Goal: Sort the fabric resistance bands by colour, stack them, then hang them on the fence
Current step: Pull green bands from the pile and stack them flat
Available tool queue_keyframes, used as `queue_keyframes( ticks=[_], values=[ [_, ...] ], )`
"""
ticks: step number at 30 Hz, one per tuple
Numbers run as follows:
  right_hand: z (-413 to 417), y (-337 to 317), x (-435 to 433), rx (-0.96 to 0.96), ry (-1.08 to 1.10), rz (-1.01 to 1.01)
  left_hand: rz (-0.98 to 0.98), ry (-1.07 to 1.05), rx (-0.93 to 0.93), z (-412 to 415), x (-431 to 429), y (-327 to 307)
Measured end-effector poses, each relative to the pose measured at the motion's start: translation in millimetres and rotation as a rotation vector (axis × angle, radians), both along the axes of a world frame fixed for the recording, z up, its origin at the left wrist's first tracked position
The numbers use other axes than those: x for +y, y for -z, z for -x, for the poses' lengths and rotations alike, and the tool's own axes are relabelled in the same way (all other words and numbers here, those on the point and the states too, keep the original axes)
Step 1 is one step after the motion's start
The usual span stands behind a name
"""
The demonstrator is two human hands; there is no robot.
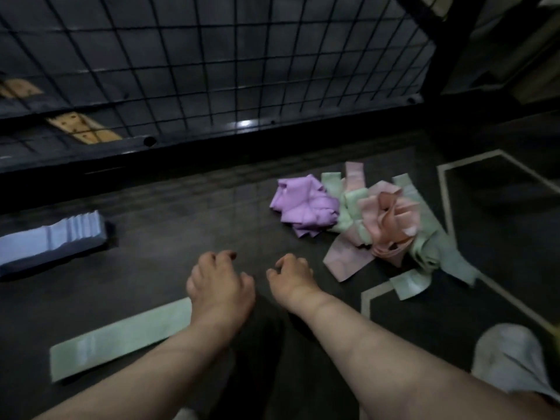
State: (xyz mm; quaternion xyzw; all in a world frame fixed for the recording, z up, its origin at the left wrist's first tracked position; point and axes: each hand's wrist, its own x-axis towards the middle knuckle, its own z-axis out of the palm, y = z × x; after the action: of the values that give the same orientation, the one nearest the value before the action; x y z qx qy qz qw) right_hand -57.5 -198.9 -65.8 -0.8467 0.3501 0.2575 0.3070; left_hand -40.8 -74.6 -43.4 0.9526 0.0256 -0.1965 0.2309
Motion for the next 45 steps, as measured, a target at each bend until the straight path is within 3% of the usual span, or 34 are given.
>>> queue_keyframes(
  ticks=[7, 14, 19, 22, 27, 35, 45],
  values=[
    [-11.1, -12.2, -89.8, 0.034, -0.034, 0.1, -0.019, 0.322, 0.035, -23.7, -101.3, -10.1],
    [-12.8, -66.3, -192.6, 0.171, -0.364, 0.197, -0.067, 0.762, -0.015, -43.4, -187.1, -28.1],
    [8.5, -59.9, -234.6, 0.221, -0.476, 0.186, -0.272, 1.086, 0.019, -53.9, -222.2, -22.3],
    [6.3, -49.4, -234.8, 0.118, -0.455, 0.092, -0.295, 1.035, 0.055, -59.4, -237.1, -9.7],
    [-1.4, -12.9, -222.8, 0.038, -0.401, 0.033, 0.004, 0.784, 0.219, -45.9, -245.7, 19.0],
    [6.5, -1.6, -241.1, 0.148, -0.388, 0.33, -0.077, 0.901, 0.137, -45.3, -227.2, 39.7],
    [5.5, 18.5, -229.6, 0.158, -0.383, 0.332, -0.002, 0.827, 0.169, -42.8, -228.7, 36.1]
  ],
)
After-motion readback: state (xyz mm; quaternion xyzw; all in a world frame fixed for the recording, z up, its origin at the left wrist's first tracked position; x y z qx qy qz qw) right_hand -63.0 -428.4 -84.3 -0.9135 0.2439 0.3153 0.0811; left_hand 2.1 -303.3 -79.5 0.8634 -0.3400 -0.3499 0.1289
